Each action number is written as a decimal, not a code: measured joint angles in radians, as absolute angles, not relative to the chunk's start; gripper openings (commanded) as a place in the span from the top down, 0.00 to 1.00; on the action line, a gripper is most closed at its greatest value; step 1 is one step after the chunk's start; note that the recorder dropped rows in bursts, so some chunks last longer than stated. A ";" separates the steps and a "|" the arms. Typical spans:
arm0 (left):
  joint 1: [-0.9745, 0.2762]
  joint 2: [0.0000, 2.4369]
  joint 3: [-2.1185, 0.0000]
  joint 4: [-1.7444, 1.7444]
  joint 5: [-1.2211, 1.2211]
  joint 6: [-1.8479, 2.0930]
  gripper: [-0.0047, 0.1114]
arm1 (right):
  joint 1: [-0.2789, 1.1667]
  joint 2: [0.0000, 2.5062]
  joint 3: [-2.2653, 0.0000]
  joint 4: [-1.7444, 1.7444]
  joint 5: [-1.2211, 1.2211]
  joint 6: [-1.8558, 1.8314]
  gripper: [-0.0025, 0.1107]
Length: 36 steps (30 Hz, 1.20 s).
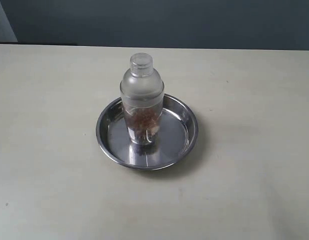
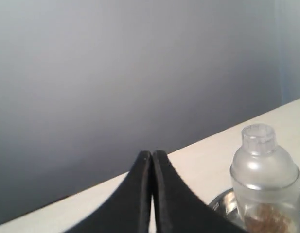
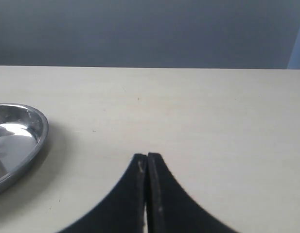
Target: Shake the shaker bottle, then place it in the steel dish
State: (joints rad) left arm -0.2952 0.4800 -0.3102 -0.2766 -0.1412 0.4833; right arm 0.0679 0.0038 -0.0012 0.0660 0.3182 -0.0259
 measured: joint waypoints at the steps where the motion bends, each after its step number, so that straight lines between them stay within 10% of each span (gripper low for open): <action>1: -0.239 0.434 -0.309 -0.225 -0.045 0.419 0.96 | 0.068 0.004 -0.001 0.066 0.318 -0.026 0.98; 14: 0.067 0.105 -0.195 -0.053 0.419 0.158 0.96 | 0.068 0.004 -0.001 0.066 0.318 -0.026 0.98; 36: 0.089 0.005 -0.004 -0.029 0.332 0.010 0.96 | 0.068 0.004 -0.001 0.066 0.318 -0.026 0.98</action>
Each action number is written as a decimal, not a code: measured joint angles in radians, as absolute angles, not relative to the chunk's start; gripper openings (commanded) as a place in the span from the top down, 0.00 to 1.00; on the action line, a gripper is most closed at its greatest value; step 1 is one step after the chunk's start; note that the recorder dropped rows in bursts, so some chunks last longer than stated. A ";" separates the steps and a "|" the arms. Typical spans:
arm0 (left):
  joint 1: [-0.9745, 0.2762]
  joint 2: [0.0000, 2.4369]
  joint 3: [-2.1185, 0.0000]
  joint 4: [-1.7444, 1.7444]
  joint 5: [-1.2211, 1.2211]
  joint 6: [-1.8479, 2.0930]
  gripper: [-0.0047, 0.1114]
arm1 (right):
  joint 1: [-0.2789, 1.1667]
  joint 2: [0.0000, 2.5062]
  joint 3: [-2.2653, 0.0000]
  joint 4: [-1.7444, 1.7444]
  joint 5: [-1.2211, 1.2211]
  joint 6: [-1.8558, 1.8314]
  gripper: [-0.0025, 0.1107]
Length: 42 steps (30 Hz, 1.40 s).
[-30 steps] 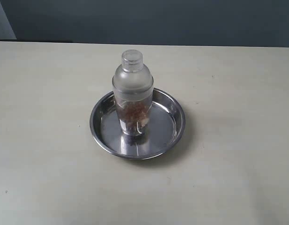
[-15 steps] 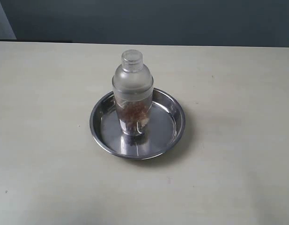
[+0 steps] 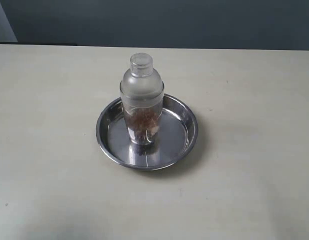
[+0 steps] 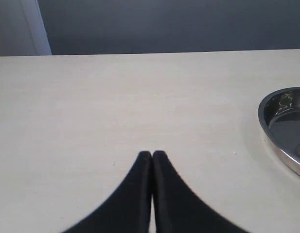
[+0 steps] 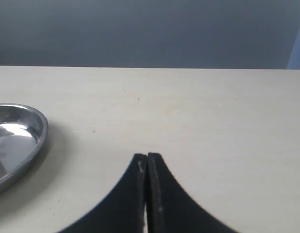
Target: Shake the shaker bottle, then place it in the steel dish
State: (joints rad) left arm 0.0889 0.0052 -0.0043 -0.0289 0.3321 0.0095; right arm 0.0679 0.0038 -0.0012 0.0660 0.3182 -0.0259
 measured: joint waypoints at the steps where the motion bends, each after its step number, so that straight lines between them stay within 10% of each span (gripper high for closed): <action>1: 0.089 0.005 -0.004 -0.027 0.332 0.009 0.96 | 0.068 0.004 -0.001 0.066 0.318 -0.026 0.98; 42: 0.089 0.005 -0.003 0.000 0.148 0.000 0.96 | 0.068 0.004 -0.001 0.066 0.318 -0.026 0.98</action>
